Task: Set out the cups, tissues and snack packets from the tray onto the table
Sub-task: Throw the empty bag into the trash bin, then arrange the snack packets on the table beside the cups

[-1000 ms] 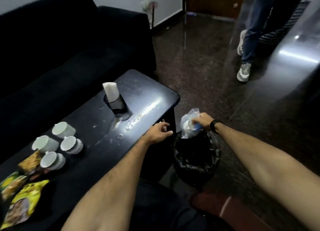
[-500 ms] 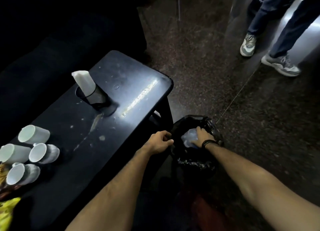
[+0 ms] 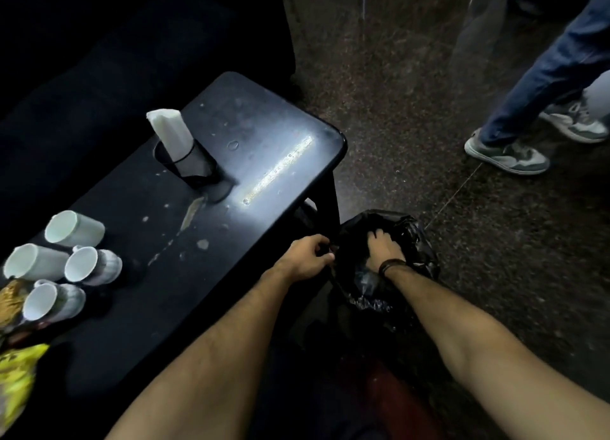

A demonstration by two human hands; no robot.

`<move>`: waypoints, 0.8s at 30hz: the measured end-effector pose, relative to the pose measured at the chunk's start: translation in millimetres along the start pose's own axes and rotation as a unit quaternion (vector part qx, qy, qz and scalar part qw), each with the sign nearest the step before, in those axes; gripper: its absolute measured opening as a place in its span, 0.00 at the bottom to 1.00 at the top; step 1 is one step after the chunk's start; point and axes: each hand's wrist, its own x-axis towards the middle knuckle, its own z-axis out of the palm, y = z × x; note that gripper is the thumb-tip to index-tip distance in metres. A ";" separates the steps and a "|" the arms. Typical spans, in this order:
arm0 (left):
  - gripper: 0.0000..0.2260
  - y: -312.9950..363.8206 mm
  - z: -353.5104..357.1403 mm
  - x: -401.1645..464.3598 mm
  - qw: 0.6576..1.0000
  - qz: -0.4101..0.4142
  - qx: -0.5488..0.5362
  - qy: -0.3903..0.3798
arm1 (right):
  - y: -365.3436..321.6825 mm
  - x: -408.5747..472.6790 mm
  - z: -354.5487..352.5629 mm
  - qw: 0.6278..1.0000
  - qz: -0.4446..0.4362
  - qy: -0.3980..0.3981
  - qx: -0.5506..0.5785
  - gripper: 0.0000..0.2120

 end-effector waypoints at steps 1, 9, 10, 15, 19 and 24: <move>0.21 2.1 -5.7 -3.2 1.000 0.004 0.001 0.011 | -5.5 0.7 -13.1 0.999 -0.011 0.041 0.014 0.27; 0.11 -0.9 -56.4 -44.2 0.987 0.046 -0.013 0.154 | -66.3 -4.8 -113.2 0.919 -0.138 0.361 0.083 0.12; 0.11 -5.1 -63.4 -52.6 0.984 0.047 -0.019 0.171 | -75.1 -7.5 -121.5 0.912 -0.154 0.370 0.087 0.12; 0.20 -41.6 -101.3 -105.4 0.973 0.008 -0.015 0.231 | -144.8 -23.9 -147.7 0.895 -0.246 0.364 0.076 0.18; 0.23 -94.9 -127.6 -169.4 0.957 -0.044 -0.016 0.288 | -232.0 -46.2 -153.6 0.899 -0.304 0.309 0.059 0.22; 0.23 -185.1 -140.7 -249.1 0.929 -0.126 -0.042 0.345 | -352.6 -95.2 -141.3 0.859 -0.433 0.273 0.017 0.23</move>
